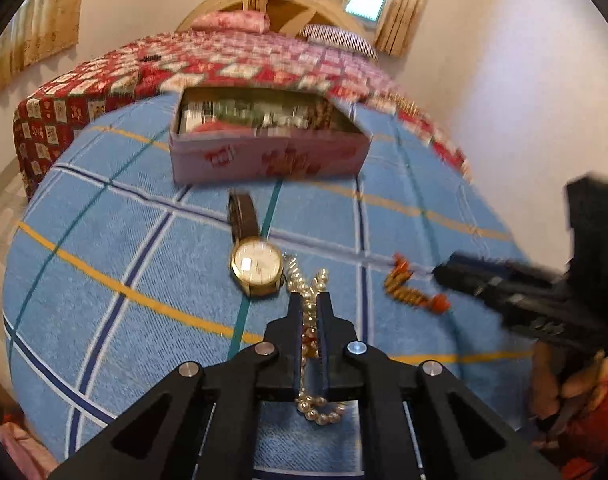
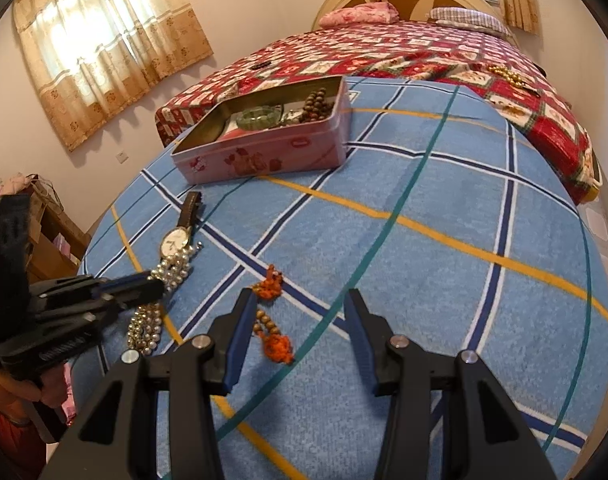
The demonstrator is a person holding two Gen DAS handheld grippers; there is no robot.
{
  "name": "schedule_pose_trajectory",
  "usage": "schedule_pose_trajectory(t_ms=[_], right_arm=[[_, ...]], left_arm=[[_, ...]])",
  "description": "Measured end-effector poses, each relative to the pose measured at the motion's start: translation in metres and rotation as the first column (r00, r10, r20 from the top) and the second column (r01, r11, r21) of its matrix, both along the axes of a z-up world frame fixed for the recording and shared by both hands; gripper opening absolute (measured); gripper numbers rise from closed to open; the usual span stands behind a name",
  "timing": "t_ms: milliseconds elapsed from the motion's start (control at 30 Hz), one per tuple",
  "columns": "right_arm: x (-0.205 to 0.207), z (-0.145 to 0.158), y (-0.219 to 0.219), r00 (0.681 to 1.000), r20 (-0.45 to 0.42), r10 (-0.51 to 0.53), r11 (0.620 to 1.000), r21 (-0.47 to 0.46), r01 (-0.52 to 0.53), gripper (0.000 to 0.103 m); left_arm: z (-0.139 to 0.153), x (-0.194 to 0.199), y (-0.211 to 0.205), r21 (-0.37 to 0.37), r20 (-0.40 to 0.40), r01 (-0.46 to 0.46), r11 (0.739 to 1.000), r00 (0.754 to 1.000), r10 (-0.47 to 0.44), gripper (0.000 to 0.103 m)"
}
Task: Organize jewelry
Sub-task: 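Grasp the pearl strand with the left gripper while the right gripper grasps the orange-tasseled bracelet, then lift the pearl strand with the left gripper while the right gripper holds the tasseled bracelet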
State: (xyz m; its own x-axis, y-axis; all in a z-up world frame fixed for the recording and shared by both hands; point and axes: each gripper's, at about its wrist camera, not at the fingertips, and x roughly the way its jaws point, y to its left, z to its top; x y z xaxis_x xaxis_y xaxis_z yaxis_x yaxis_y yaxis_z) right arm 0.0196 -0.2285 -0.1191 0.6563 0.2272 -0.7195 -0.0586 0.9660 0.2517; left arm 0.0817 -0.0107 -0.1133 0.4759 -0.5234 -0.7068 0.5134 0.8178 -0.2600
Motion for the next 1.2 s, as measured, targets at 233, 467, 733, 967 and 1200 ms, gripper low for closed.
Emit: schedule_pose_trajectory(t_ms=[233, 467, 733, 967, 1200], right_arm=[[0.000, 0.001, 0.014, 0.999, 0.005, 0.044, 0.999, -0.030, -0.044, 0.049], [0.001, 0.000, 0.022, 0.998, 0.000, 0.057, 0.997, -0.059, -0.056, 0.049], [0.002, -0.005, 0.028, 0.998, -0.016, 0.066, 0.995, -0.071, -0.067, 0.049], [0.002, -0.004, 0.029, 0.998, -0.012, 0.062, 0.995, -0.084, -0.062, 0.049], [0.011, -0.009, 0.037, 0.997, -0.025, 0.074, 0.992, -0.101, -0.076, 0.049]], left_arm=[[0.025, 0.000, 0.020, -0.083, 0.049, -0.005, 0.997, 0.999, 0.009, 0.005], [0.026, 0.002, 0.028, -0.066, 0.078, -0.039, 0.997, 0.996, 0.044, 0.005], [0.001, 0.009, 0.009, 0.077, 0.024, -0.040, 0.996, 0.999, 0.039, 0.060], [-0.021, 0.022, 0.001, 0.108, -0.031, -0.079, 0.991, 0.996, 0.082, 0.060], [-0.023, 0.027, 0.003, 0.124, -0.053, -0.072, 0.990, 0.995, 0.079, 0.013]])
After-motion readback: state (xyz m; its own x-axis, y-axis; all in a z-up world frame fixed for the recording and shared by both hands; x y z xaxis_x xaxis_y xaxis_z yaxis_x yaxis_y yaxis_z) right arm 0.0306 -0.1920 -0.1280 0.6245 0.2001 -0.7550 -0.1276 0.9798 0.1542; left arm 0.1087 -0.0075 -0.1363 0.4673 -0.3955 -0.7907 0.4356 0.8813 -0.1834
